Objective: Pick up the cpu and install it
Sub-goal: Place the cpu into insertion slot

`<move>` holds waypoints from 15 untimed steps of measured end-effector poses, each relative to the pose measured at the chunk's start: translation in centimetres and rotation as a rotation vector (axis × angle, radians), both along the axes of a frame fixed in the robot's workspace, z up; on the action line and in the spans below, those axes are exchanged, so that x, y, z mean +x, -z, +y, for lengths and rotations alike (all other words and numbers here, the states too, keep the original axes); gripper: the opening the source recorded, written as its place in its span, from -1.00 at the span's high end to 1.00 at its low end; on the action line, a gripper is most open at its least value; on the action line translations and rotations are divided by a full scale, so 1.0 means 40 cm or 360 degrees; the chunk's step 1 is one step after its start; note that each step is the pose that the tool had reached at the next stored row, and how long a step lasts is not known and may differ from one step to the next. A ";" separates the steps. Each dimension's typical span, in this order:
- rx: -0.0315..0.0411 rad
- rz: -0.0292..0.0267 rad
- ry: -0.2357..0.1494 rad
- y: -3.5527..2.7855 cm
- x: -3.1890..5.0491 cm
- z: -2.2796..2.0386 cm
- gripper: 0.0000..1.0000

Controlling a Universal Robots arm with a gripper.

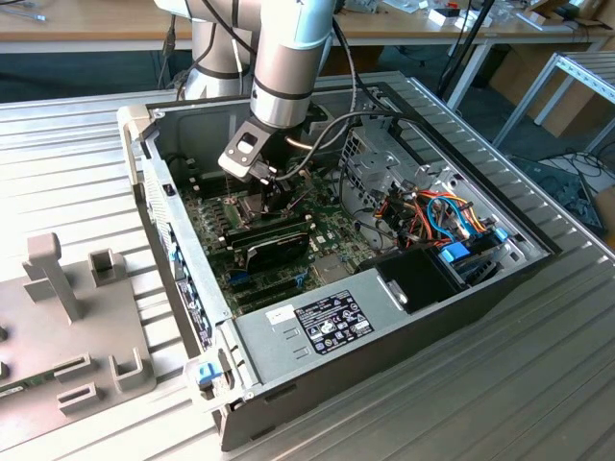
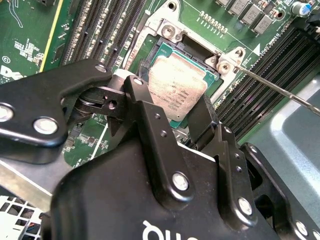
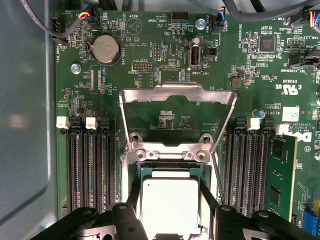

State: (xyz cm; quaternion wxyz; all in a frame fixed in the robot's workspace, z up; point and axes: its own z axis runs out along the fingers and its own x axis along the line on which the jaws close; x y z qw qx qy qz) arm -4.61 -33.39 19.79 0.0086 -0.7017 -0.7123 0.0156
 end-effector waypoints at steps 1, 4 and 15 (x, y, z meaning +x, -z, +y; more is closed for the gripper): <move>0.0001 -0.00001 0.0000 0.000 0.000 -0.001 -0.09; 0.0000 -0.00002 0.0000 0.000 0.000 -0.002 -0.09; 0.0000 0.00001 0.0000 0.000 0.000 -0.002 -0.09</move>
